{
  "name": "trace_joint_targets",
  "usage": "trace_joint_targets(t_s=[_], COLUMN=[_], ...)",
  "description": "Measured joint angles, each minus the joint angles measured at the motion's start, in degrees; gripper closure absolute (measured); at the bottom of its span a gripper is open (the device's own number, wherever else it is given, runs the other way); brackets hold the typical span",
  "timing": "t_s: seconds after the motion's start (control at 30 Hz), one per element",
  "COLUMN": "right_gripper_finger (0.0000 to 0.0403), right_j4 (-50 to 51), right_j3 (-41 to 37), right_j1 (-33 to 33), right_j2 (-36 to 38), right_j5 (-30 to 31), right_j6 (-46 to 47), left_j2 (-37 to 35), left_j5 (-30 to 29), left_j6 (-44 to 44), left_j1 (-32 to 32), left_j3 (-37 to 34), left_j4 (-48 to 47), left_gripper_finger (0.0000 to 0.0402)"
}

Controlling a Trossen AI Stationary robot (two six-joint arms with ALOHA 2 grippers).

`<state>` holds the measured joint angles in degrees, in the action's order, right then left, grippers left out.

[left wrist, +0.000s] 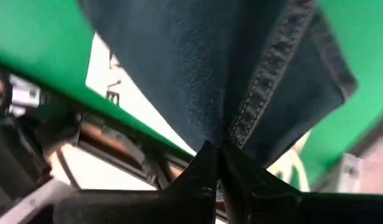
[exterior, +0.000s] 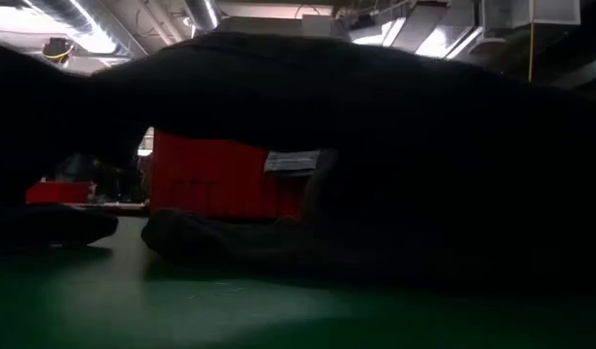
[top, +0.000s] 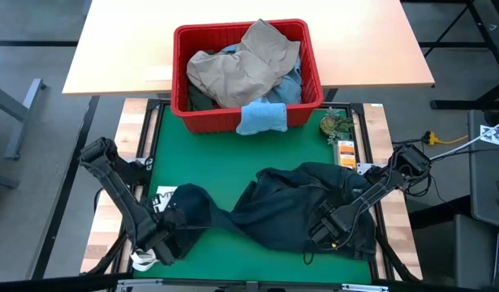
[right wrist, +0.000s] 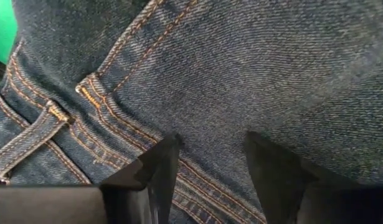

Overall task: Fold Laundry from Bin
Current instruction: Fold the dark blue pants

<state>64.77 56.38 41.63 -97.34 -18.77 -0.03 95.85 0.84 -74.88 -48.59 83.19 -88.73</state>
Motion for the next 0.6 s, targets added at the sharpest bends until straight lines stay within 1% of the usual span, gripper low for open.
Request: trace_joint_targets(t_s=[0.1,0.2,0.27,0.37,0.6], right_gripper_finger=[0.0215,0.0215,0.0215,0.0215,0.0215], right_j4=[0.00,0.02,0.02,0.07,0.11], right_j3=[0.00,0.00,0.01,0.00,0.00], right_j1=[-0.02,-0.02,-0.02,-0.02,0.00], right_j2=[0.00,0.00,0.01,0.02,0.02], right_j5=[-0.34,-0.36,-0.37,-0.41,-0.43], right_j6=[0.02,0.02,0.02,0.02,0.02], left_j2=[0.00,0.00,0.00,0.00,0.00], left_j5=[-0.20,-0.07,0.22,0.83,0.61], left_j6=[-2.01,-1.82,-1.06,-1.28,-1.02], left_j1=[-0.92,-1.13,-1.05,-0.71,-0.03], left_j3=[-3.97,-7.24,-8.67,-10.07,-10.37], left_j4=[3.04,6.83,8.69,10.63,13.16], left_gripper_finger=[0.0400,0.0398,0.0388,0.0359,0.0270])
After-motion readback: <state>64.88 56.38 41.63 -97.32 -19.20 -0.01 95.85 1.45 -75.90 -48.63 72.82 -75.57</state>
